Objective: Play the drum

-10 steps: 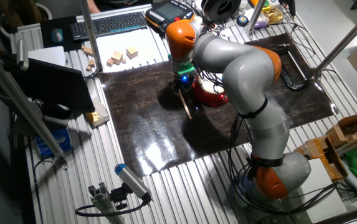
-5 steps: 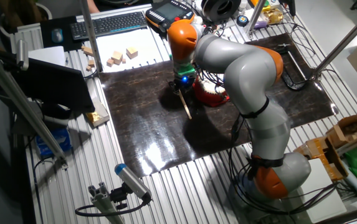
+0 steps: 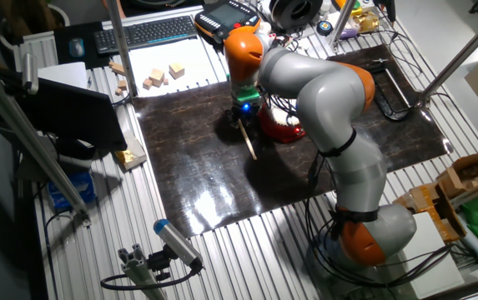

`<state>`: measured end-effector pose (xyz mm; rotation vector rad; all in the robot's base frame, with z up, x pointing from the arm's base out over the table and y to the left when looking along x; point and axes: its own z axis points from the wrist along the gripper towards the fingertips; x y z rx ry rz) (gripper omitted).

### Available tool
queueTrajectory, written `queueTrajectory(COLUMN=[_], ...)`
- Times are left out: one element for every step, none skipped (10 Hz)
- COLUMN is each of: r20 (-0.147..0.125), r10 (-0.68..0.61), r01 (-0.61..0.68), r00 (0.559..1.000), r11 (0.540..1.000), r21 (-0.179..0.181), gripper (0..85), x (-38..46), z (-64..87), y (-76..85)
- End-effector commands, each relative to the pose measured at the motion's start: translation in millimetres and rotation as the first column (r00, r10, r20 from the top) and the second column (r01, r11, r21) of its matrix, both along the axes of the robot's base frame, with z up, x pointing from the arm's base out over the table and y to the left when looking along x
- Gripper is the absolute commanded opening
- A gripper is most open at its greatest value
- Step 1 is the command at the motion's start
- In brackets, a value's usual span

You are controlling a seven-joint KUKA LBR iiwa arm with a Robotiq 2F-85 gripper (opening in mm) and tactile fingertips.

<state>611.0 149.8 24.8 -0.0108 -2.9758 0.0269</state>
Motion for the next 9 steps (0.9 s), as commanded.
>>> queueTrajectory(r20=[-0.006, -0.021, -0.030, -0.032, -0.038, -0.044, -0.049, -0.050, -0.049], r10=[0.002, 0.006, 0.011, 0.012, 0.014, 0.014, 0.012, 0.008, 0.008], r01=[-0.002, -0.006, -0.010, -0.012, -0.013, -0.013, -0.011, -0.007, -0.007], r00=[1.000, 1.000, 0.999, 0.999, 0.999, 0.999, 0.999, 0.999, 0.999], r11=[1.000, 1.000, 1.000, 1.000, 1.000, 1.000, 1.000, 1.000, 1.000], r21=[0.001, 0.006, 0.010, 0.012, 0.014, 0.020, 0.023, 0.025, 0.025], gripper=[40.0, 40.0, 39.7, 39.7, 39.7, 39.3, 38.3, 37.3, 35.7], x=[0.6, 1.0, 1.1, 1.2, 1.4, 1.6, 1.7, 1.6, 1.8], z=[1.2, 3.5, 3.2, 2.4, 2.1, 1.9, 1.6, 1.5, 1.8], y=[-0.1, -0.6, -0.4, -0.3, -0.6, -0.3, -0.2, 0.3, 0.5])
